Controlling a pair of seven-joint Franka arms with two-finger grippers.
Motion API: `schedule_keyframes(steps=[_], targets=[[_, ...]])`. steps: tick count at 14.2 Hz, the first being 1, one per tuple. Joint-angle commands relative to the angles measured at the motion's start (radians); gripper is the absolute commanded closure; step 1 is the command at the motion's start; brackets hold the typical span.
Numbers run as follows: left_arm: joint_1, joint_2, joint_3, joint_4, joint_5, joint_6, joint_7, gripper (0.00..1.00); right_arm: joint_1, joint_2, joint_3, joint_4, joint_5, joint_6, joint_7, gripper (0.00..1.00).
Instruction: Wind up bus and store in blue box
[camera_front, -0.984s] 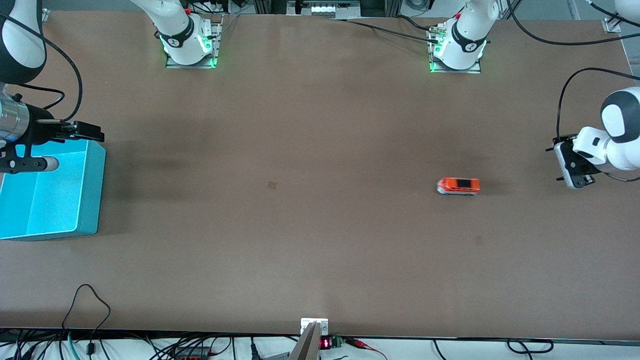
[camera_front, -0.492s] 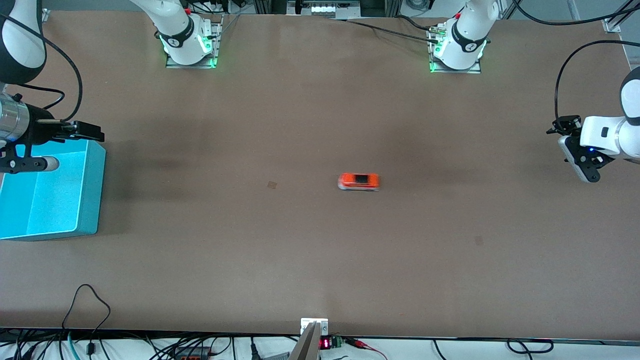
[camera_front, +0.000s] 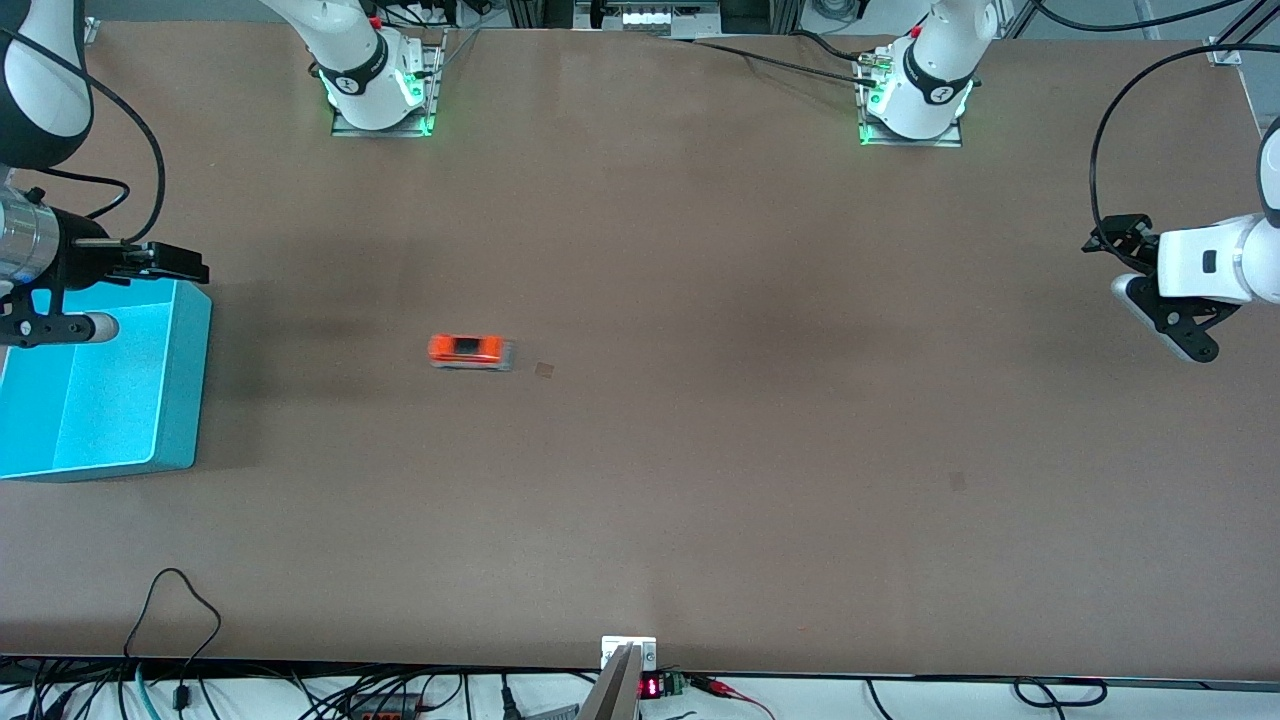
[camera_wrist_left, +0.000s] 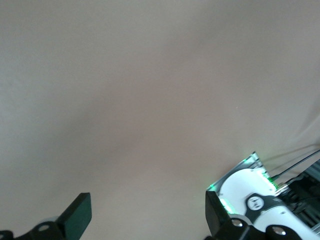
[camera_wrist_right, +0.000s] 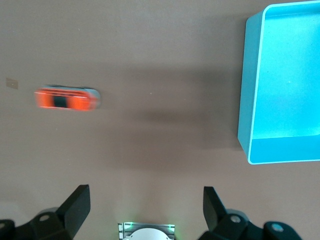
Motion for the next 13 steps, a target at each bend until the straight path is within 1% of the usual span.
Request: schedule_keyframes(steps=[1,4,7,9,10,13], targets=[[0.004,-0.025,-0.06,0.036,0.027,-0.075,-0.176,0.0,-0.001,-0.003,-0.001,0.0,0.016,-0.014,0.001,0.0],[0.005,-0.049,-0.082,0.045,0.024,-0.108,-0.331,0.0,0.001,-0.003,-0.001,0.0,0.016,-0.015,0.001,0.0],[0.005,-0.06,-0.088,0.056,0.009,-0.109,-0.465,0.0,0.001,-0.003,-0.001,0.0,0.016,-0.015,0.001,0.0],[0.004,-0.057,-0.118,0.111,0.007,-0.116,-0.545,0.0,0.005,-0.004,-0.001,0.0,0.016,-0.015,0.002,0.0],[0.005,-0.054,-0.132,0.131,0.007,-0.116,-0.548,0.0,0.004,-0.004,0.0,0.0,0.016,-0.015,0.001,0.0],[0.004,-0.054,-0.144,0.183,0.006,-0.102,-0.548,0.0,0.007,-0.003,0.0,-0.003,0.018,-0.017,0.002,0.0]])
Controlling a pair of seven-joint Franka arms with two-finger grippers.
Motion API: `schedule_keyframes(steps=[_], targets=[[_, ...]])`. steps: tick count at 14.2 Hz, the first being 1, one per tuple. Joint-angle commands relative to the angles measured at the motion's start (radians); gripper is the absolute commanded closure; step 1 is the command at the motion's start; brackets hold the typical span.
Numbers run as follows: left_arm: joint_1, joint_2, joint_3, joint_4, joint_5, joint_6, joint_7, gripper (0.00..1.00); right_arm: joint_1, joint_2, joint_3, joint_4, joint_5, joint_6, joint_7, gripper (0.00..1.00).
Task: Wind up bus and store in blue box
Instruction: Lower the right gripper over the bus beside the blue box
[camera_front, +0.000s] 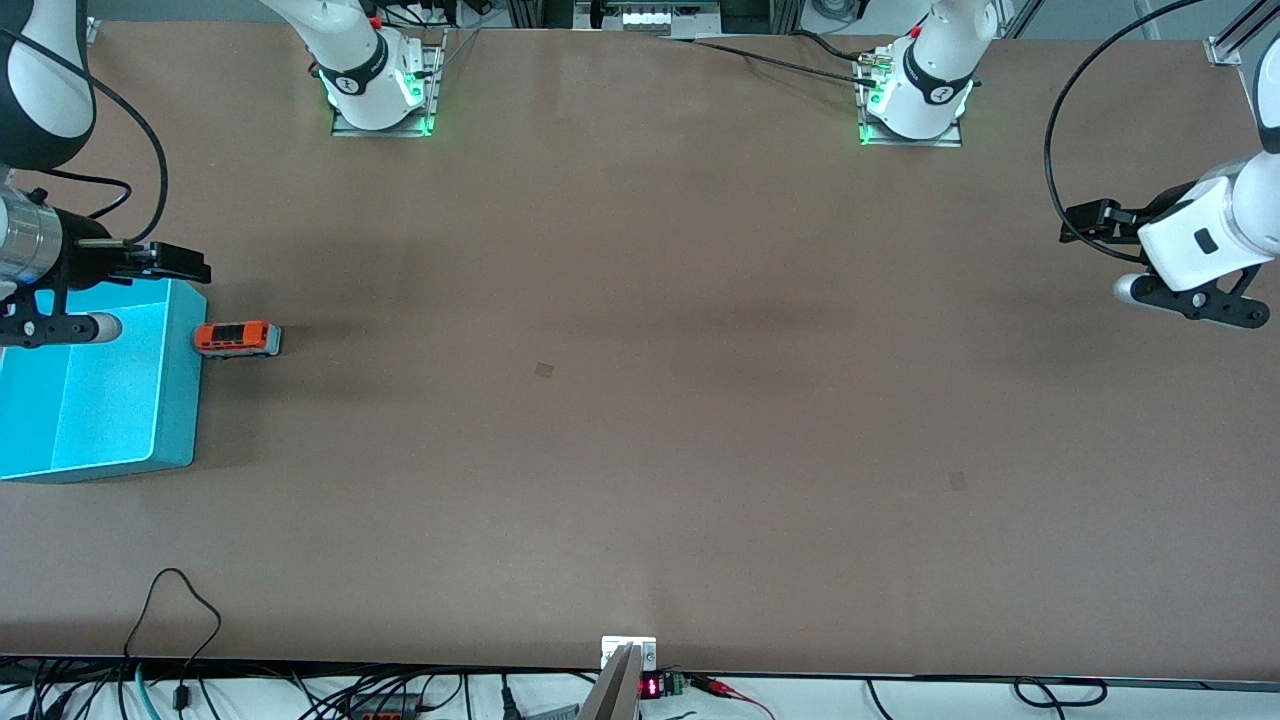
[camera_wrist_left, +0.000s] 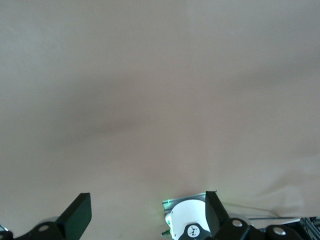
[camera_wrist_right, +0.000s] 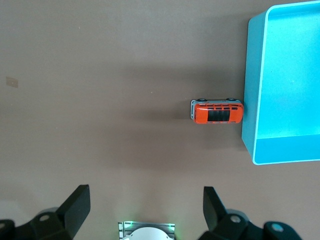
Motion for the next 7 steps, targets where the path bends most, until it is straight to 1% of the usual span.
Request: schedule_keyframes(steps=[1,2,3,4,5,6,7], targets=[[0.006,0.004,-0.018,0.075,0.006,0.01,-0.015,0.0,0.006,-0.006,0.0,-0.009,0.019,-0.012,0.001,0.0],[0.006,0.007,-0.019,0.093,0.006,0.033,-0.018,0.0,0.009,-0.011,-0.002,-0.015,0.022,-0.013,-0.01,0.0],[0.006,0.011,-0.017,0.095,0.0,0.045,-0.021,0.0,0.02,-0.016,0.0,-0.041,0.022,-0.007,-0.011,0.0],[-0.016,-0.001,-0.009,0.086,-0.011,0.056,-0.049,0.0,0.023,-0.016,0.0,-0.052,0.022,-0.013,-0.01,0.0],[-0.079,-0.024,0.033,0.068,-0.014,0.06,-0.117,0.0,0.024,-0.013,0.0,-0.055,0.022,-0.013,-0.011,0.0],[-0.175,-0.048,0.137,0.045,-0.014,0.077,-0.217,0.0,0.023,-0.01,0.0,-0.057,0.022,-0.018,-0.013,0.0],[-0.28,-0.061,0.229,0.035,-0.011,0.109,-0.298,0.0,0.02,-0.014,0.0,-0.081,0.022,-0.007,-0.013,0.0]])
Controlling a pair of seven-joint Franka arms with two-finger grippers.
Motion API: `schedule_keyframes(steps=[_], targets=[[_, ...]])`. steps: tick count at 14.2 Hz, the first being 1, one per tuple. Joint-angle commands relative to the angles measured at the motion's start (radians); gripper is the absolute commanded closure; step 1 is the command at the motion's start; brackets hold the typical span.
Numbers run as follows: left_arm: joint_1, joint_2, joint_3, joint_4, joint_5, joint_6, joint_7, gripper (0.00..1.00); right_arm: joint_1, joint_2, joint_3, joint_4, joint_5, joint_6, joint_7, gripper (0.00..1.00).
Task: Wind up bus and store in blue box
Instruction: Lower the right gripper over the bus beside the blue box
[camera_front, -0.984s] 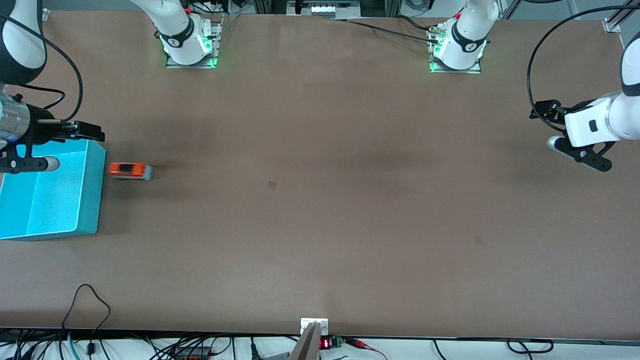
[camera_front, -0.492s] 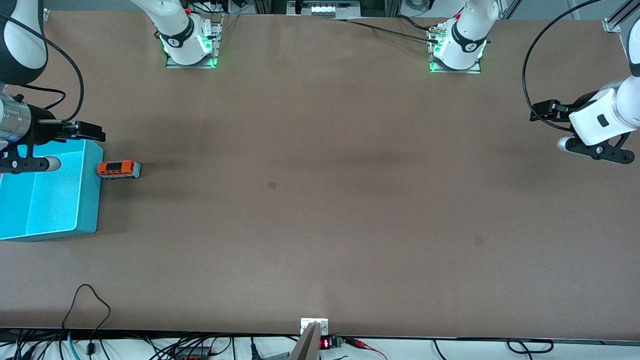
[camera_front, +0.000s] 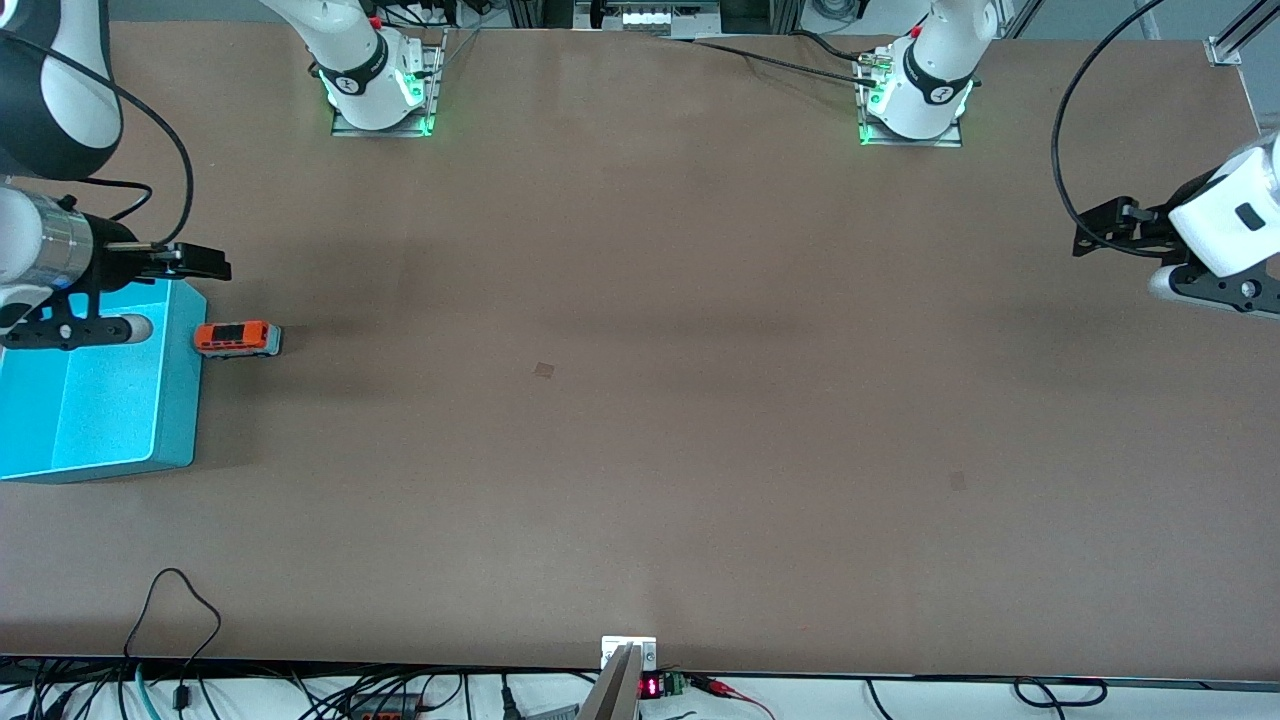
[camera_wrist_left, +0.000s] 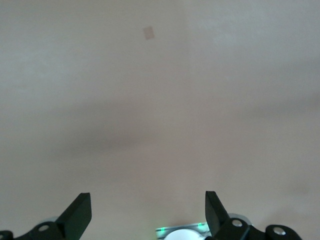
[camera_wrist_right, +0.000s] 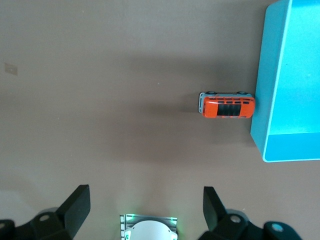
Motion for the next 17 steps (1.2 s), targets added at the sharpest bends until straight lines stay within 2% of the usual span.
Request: schedule_keyframes(steps=[1,2,3,5,8,9,11,15,17], targets=[[-0.206,-0.055,0.198,-0.053,-0.005,0.065,-0.147,0.0,-0.003,-0.035,-0.002,-0.082,0.016,0.025,-0.01,0.0],[-0.218,-0.069,0.204,-0.073,-0.002,0.101,-0.13,0.0,-0.013,-0.056,0.0,-0.131,0.015,0.068,-0.011,0.0],[-0.232,-0.098,0.218,-0.133,-0.008,0.152,-0.122,0.0,-0.026,-0.078,0.001,-0.185,0.013,0.114,-0.027,0.0],[-0.255,-0.147,0.247,-0.214,-0.01,0.223,-0.122,0.0,-0.087,-0.119,0.043,-0.309,0.008,0.221,-0.112,0.0],[-0.28,-0.149,0.249,-0.213,-0.023,0.22,-0.121,0.0,-0.243,-0.142,0.158,-0.455,0.002,0.335,-0.317,0.0],[-0.28,-0.147,0.241,-0.202,-0.03,0.199,-0.115,0.0,-0.3,-0.144,0.184,-0.511,-0.005,0.405,-0.458,0.0],[-0.271,-0.143,0.24,-0.202,-0.03,0.172,-0.113,0.0,-0.346,-0.142,0.187,-0.573,-0.015,0.493,-0.615,0.0],[-0.277,-0.143,0.227,-0.201,-0.031,0.165,-0.116,0.0,-0.397,-0.121,0.189,-0.7,-0.142,0.763,-0.873,0.0],[-0.277,-0.144,0.227,-0.201,-0.031,0.163,-0.115,0.0,-0.418,-0.089,0.189,-0.713,-0.174,0.855,-1.02,0.0]])
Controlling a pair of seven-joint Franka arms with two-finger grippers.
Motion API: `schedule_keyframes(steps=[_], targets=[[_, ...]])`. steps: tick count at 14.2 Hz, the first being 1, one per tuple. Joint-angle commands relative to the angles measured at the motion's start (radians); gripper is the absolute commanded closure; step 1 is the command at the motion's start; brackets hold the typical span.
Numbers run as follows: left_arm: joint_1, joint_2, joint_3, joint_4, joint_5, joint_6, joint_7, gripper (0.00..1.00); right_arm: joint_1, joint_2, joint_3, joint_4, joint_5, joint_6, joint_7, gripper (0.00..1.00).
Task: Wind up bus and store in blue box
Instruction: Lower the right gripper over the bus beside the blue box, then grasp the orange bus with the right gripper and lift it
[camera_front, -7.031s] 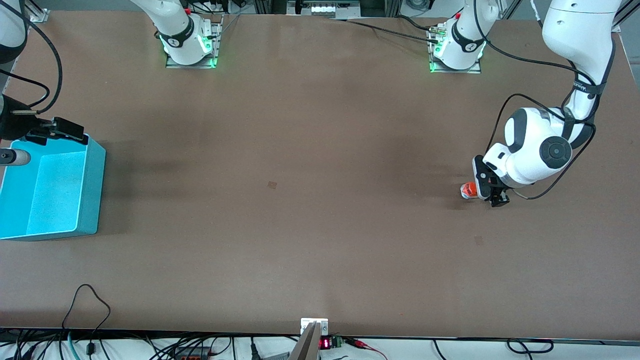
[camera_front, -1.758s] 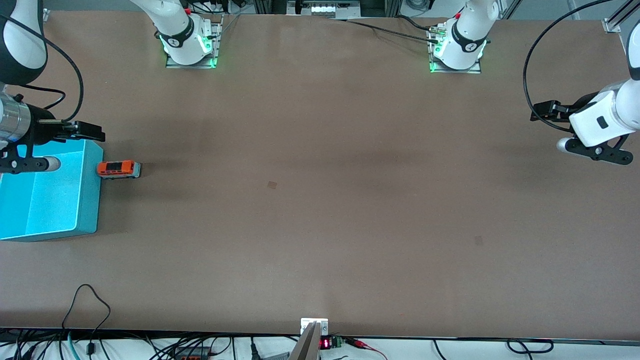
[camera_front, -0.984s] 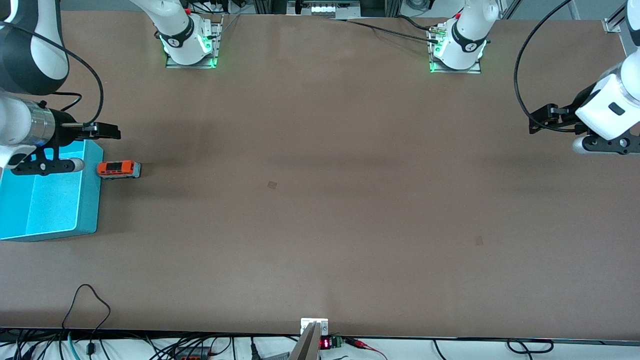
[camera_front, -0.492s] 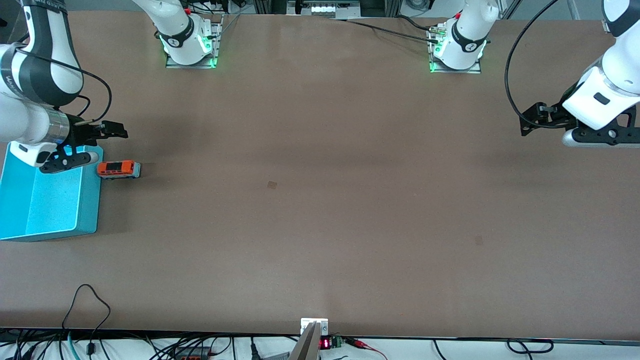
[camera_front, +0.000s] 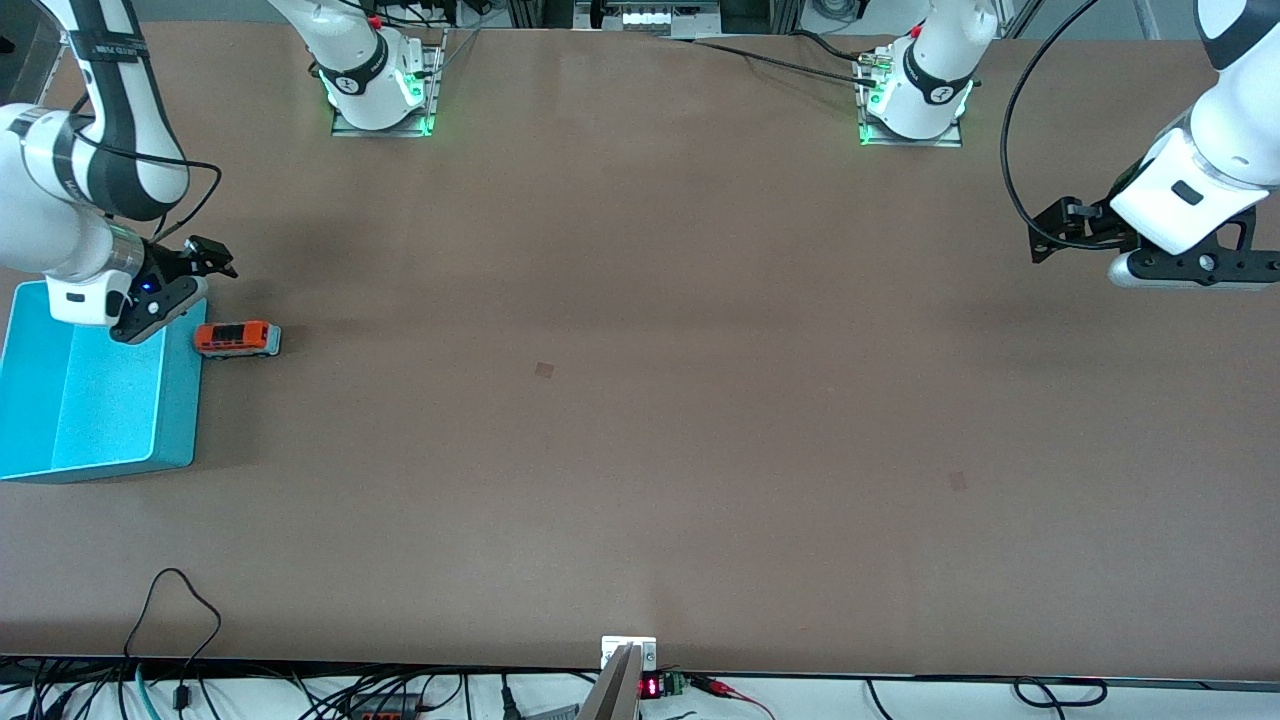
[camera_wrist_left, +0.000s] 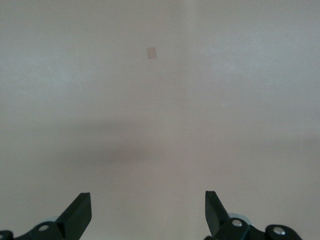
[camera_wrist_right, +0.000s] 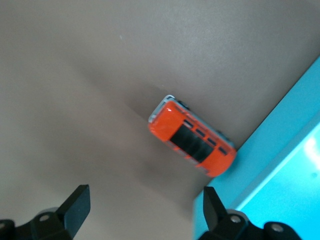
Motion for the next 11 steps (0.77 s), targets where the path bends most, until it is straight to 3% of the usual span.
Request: schedule_keyframes(steps=[1,3,11], targets=[[-0.006,-0.024,0.003,-0.017,-0.016,-0.012,0.003,0.0,-0.047,0.027,0.027,-0.034,-0.032,0.142,-0.258,0.0],[-0.006,-0.024,0.003,-0.017,-0.017,-0.012,0.003,0.0,-0.064,0.058,0.031,-0.034,-0.031,0.208,-0.451,0.0],[-0.006,-0.024,0.002,-0.018,-0.017,-0.013,0.003,0.0,-0.082,0.114,0.062,-0.054,-0.031,0.253,-0.743,0.0]])
